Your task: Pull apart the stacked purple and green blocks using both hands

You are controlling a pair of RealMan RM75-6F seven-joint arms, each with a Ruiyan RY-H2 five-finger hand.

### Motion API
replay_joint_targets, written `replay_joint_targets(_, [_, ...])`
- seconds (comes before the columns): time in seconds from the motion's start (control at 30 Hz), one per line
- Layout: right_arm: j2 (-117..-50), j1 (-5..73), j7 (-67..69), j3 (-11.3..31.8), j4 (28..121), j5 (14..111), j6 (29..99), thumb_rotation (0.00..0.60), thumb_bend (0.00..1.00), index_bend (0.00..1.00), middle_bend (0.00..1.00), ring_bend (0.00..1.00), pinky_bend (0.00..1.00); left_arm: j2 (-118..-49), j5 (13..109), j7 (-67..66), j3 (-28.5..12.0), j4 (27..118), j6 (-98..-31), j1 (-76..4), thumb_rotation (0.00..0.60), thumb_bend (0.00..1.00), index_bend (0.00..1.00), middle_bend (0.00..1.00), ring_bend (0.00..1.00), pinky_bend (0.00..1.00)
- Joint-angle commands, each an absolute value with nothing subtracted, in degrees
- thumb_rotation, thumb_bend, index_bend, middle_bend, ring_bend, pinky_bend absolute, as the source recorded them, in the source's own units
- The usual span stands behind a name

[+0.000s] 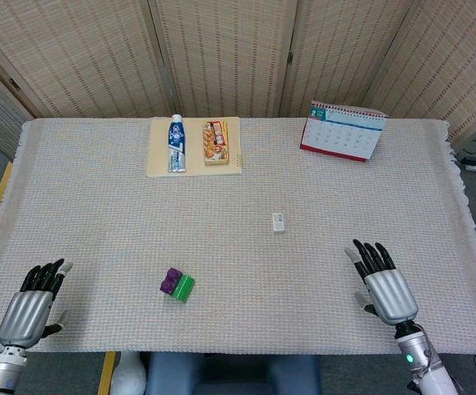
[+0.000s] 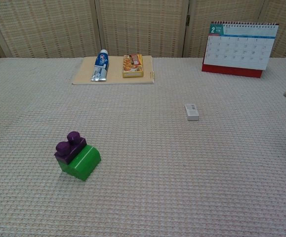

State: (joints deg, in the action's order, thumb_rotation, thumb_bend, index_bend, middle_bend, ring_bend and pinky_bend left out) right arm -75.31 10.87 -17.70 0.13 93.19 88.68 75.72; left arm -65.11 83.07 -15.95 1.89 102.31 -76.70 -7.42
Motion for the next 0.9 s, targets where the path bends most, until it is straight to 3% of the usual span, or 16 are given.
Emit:
replay_joint_targets(0.03, [-75.3, 11.0, -17.8, 0.2, 93.3, 88.5, 75.5, 0.600, 0.35, 0.02, 0.00, 0.01, 0.00, -65.1, 83.1, -15.7, 2.0, 102.3, -76.4, -7.6, 0.600, 0.39, 0.04, 0.06, 0.04, 0.07])
replay_joint_targets(0.3, [-76.3, 11.9, -19.5, 0.9, 92.6, 86.5, 73.9, 0.600, 0.35, 0.02, 0.00, 0.00, 0.00, -65.6, 82.6, -13.8, 1.3, 101.0, -75.4, -8.4, 0.600, 0.38, 0.04, 0.06, 0.02, 0.07])
replay_joint_targets(0.47, [-76.9, 11.9, -19.7, 1.9, 91.7, 84.6, 74.1, 0.600, 0.35, 0.02, 0.00, 0.00, 0.00, -66.9, 85.7, -5.8, -0.5, 99.2, -75.1, -10.7, 0.600, 0.26, 0.05, 0.04, 0.01, 0.14])
replay_joint_targets(0.7, [-76.7, 12.7, -21.0, 3.6, 92.7, 82.8, 74.1, 0.600, 0.35, 0.02, 0.00, 0.00, 0.00, -64.9, 87.4, -0.2, -2.8, 103.9, -64.3, -19.4, 0.600, 0.25, 0.13, 0.01, 0.00, 0.11])
replay_joint_targets(0.9, [-76.8, 13.2, -18.7, 3.4, 93.3, 82.9, 73.5, 0.600, 0.35, 0.02, 0.00, 0.00, 0.00, -66.5, 79.9, 0.2, -5.2, 109.2, -52.2, -27.2, 0.600, 0.24, 0.16, 0.00, 0.00, 0.09])
